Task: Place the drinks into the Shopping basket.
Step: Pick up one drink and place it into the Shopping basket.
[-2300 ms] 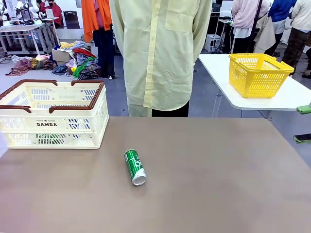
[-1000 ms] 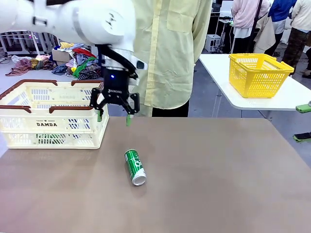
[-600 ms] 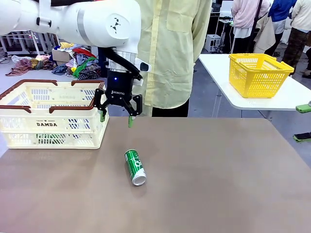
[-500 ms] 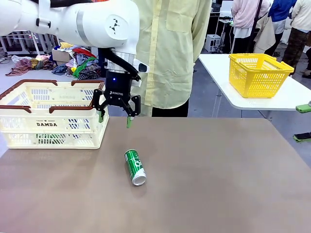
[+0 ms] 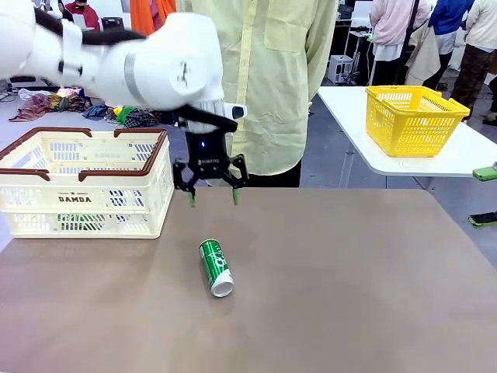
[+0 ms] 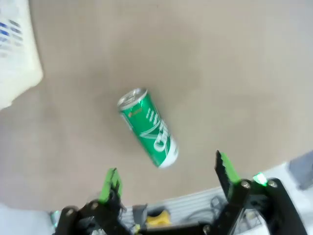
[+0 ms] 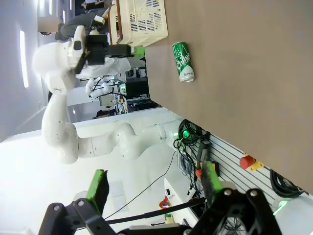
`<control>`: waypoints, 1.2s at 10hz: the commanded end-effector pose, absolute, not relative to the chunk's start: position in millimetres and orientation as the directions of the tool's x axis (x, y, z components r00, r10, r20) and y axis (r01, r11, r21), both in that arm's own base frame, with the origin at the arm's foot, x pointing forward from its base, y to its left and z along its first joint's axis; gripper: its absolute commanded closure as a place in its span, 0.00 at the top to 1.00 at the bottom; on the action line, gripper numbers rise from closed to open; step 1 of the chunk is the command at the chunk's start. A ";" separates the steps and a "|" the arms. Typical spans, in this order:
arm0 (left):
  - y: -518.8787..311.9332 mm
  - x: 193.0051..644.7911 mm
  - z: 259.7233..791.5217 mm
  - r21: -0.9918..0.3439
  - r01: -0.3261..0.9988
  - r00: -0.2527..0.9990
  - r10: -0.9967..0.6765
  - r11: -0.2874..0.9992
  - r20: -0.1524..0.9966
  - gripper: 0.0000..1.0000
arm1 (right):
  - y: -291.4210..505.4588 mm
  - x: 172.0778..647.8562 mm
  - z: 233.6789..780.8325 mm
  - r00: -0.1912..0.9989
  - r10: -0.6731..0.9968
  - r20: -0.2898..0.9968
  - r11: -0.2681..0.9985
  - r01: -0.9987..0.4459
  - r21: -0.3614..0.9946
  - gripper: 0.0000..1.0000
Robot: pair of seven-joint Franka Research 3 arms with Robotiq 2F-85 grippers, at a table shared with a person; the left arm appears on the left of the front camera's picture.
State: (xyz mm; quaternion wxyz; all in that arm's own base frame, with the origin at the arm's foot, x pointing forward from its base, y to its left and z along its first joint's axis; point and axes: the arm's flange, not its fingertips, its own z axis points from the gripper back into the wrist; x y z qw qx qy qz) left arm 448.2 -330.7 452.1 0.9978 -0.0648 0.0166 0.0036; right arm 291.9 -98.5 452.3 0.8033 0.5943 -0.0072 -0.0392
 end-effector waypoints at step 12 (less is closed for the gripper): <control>-328.1 395.8 355.5 -0.063 -0.353 0.936 0.353 0.934 -0.016 1.00 | -99.6 293.5 458.2 0.996 -0.077 -0.051 0.272 0.070 0.960 1.00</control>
